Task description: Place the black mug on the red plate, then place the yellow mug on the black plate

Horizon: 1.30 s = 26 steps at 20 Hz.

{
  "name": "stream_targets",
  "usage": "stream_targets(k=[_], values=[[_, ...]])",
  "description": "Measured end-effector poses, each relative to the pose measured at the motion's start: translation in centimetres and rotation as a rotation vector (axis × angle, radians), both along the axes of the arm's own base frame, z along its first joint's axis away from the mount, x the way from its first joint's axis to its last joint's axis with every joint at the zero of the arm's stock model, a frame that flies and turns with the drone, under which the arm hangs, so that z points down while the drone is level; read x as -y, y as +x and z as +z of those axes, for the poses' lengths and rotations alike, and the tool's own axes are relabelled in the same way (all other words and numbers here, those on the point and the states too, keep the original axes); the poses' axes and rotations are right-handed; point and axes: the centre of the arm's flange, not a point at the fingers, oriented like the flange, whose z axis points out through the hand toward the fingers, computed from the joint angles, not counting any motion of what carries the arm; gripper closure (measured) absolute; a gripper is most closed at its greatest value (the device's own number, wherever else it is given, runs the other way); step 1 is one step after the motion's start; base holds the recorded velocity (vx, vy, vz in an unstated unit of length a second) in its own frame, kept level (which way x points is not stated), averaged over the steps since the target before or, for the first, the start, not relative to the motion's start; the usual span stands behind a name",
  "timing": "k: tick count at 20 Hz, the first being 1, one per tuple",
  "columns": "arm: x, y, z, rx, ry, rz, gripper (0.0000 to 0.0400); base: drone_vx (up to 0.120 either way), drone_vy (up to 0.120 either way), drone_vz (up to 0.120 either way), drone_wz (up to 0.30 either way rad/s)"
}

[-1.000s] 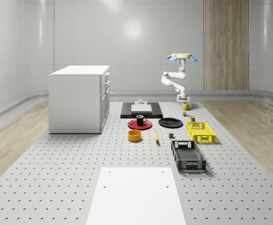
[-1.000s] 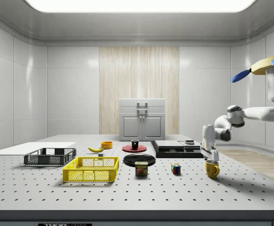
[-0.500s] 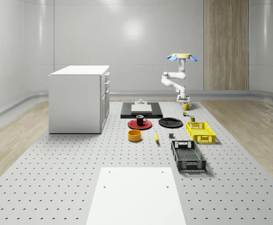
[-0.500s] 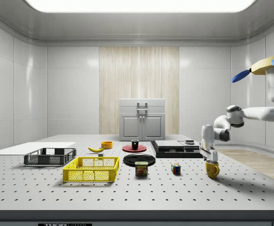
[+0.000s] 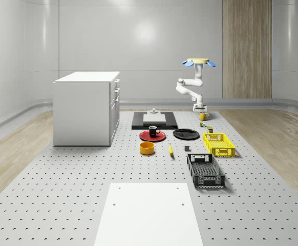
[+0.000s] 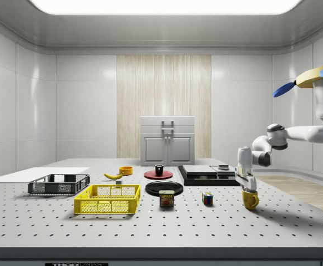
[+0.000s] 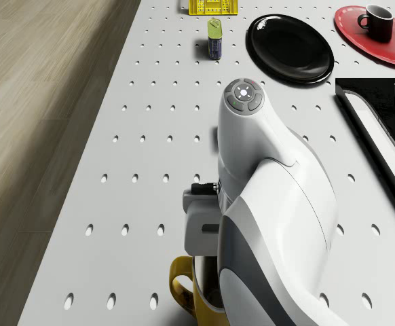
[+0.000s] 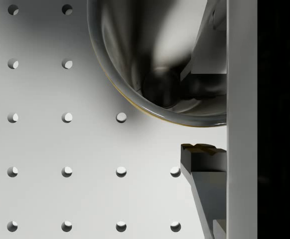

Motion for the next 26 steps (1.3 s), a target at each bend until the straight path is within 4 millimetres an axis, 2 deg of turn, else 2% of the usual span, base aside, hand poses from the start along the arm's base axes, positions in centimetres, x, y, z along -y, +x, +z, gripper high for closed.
stream_targets(k=[4, 11, 13, 26], values=[[0.0, 0.0, -0.9, 0.0, 0.0, 0.0, 0.0285, 0.0, 0.0, 0.02, 0.0], [0.0, 0.0, -3.2, 0.0, 0.0, 0.0, 0.0289, 0.0, 0.0, 0.12, 0.0], [0.0, 0.0, -3.5, 0.0, 0.0, 0.0, 0.0289, 0.12, -0.08, 0.12, 0.0], [0.0, 0.0, -4.2, 0.0, 0.0, 0.0, 0.029, 0.12, -0.12, 0.0, 0.0]])
